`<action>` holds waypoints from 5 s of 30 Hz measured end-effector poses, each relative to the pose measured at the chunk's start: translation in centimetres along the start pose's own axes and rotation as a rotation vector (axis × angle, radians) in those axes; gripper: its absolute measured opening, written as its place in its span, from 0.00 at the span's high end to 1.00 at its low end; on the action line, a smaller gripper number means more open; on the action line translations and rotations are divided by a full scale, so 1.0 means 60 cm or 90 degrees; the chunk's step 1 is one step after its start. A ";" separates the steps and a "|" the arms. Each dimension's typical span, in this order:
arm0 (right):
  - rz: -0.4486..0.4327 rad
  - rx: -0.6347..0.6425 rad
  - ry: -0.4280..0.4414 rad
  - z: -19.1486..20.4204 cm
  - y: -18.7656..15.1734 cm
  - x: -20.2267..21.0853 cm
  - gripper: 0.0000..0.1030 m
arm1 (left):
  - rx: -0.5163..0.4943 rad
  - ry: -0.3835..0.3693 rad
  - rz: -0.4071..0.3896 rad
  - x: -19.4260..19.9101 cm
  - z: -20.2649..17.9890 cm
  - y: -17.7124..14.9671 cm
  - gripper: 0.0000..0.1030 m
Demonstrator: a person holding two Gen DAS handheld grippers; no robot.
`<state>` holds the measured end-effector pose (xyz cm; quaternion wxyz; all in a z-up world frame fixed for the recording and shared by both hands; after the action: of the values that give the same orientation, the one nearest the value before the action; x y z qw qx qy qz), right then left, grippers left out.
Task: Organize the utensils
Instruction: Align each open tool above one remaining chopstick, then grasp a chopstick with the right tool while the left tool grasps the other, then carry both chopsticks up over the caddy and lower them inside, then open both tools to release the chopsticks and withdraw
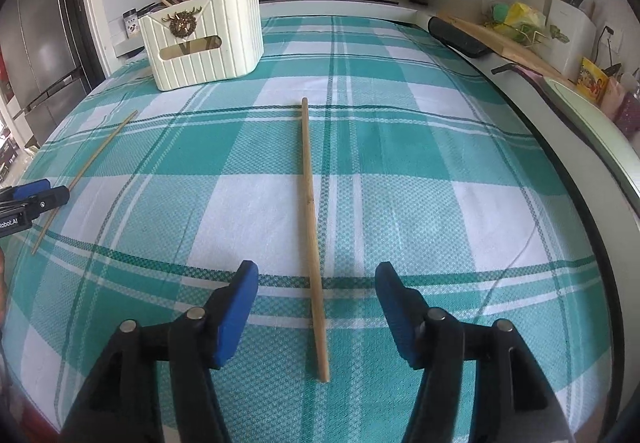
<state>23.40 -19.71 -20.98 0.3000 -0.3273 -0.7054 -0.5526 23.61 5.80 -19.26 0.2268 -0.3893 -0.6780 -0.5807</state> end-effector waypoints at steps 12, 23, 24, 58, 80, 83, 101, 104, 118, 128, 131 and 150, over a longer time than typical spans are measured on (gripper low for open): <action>-0.014 0.005 0.002 0.002 -0.003 -0.004 0.34 | -0.011 -0.006 0.012 -0.001 -0.008 -0.002 0.21; -0.017 0.004 0.004 0.004 -0.003 -0.005 0.32 | 0.017 -0.028 -0.011 0.027 0.010 0.015 0.20; -0.016 0.005 0.004 0.004 -0.003 -0.005 0.31 | 0.019 -0.031 -0.013 0.030 0.013 0.017 0.20; 0.115 0.073 0.065 0.063 0.262 -0.154 0.94 | -0.062 -0.025 0.102 -0.099 0.041 0.141 0.97; -0.215 -0.037 0.200 -0.031 0.295 0.204 0.94 | -0.078 -0.201 -0.205 0.214 -0.028 0.206 0.97; -0.233 -0.040 0.198 -0.034 0.302 0.217 0.94 | -0.088 -0.198 -0.206 0.219 -0.035 0.211 0.97; -0.272 -0.006 0.177 -0.032 0.407 0.241 0.94 | -0.083 -0.243 -0.270 0.266 -0.045 0.338 0.97; -0.290 -0.003 0.185 -0.012 0.459 0.245 0.94 | -0.082 -0.232 -0.314 0.272 -0.046 0.389 0.97; -0.419 -0.045 0.175 0.095 0.608 0.151 0.94 | -0.050 -0.142 -0.327 0.088 -0.004 0.501 0.97; -0.138 -0.016 0.220 0.145 0.594 -0.065 0.90 | -0.007 -0.122 -0.153 -0.042 0.028 0.483 0.79; -0.128 -0.030 0.219 0.131 0.580 -0.065 0.49 | -0.040 -0.068 -0.158 -0.020 0.009 0.455 0.18; -0.227 -0.063 0.059 0.052 0.370 0.148 0.11 | -0.080 0.091 -0.249 0.128 -0.106 0.273 0.00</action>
<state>35.43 -11.64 -1.69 0.2132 -0.1857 -0.7096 -0.6453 31.11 2.06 -1.99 0.1330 -0.2216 -0.6853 -0.6809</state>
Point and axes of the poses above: each gripper's, at about its wrist camera, not at the fingertips, and x roughly against the way its jaws point, z to its left, y to its top, the point moved 2 cm from there along -x, roughly the way its jaws point, and after that the axes turned 13 degrees about -y, right-handed, at the moved point
